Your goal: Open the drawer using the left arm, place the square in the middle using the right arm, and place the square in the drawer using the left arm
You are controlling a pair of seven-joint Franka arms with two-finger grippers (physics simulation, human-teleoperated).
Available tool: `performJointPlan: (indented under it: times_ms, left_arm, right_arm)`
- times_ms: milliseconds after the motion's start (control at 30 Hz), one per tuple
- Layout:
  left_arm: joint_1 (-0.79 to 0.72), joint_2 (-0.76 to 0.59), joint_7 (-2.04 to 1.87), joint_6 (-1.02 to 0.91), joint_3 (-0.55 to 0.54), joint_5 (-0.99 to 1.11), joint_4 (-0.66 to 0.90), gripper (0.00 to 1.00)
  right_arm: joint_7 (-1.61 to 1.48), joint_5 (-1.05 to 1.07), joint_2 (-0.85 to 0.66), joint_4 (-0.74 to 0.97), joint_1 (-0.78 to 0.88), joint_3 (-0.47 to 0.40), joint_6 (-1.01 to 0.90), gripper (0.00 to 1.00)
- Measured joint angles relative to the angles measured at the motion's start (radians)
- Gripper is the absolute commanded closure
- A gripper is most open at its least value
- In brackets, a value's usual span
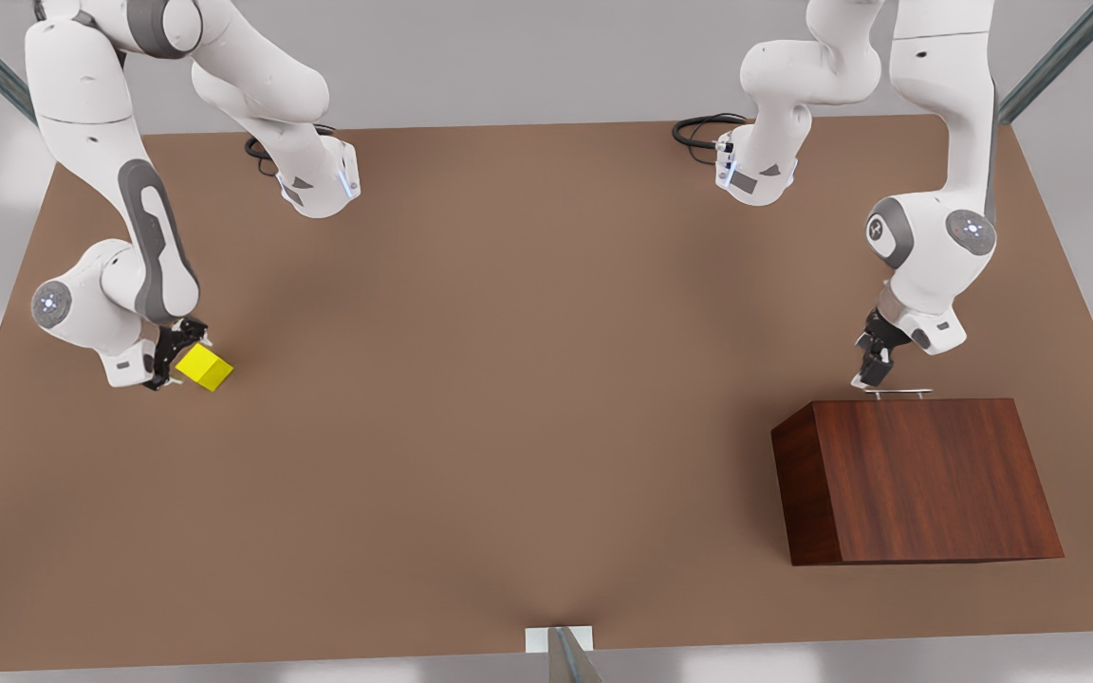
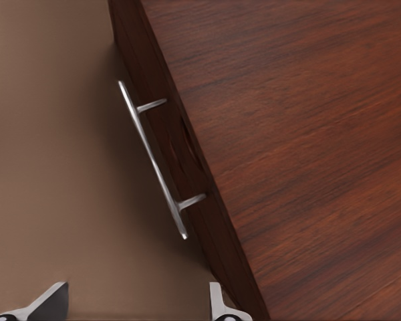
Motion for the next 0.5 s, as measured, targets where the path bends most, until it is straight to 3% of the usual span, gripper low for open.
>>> performJointPlan:
  times_ms: [333,500]
  left_arm:
    - [0.123,0.027,0.000,0.030,0.015,-0.065,-0.002,0.00]
    - [0.073,0.057,0.000,0.065,0.015,-0.081,0.000,0.00]
  right_arm:
    - [-0.046,0.000,0.044,-0.035,-0.016,0.000,0.053,0.00]
    - [-0.080,0.000,0.092,-0.040,-0.017,0.000,0.112,0.02]
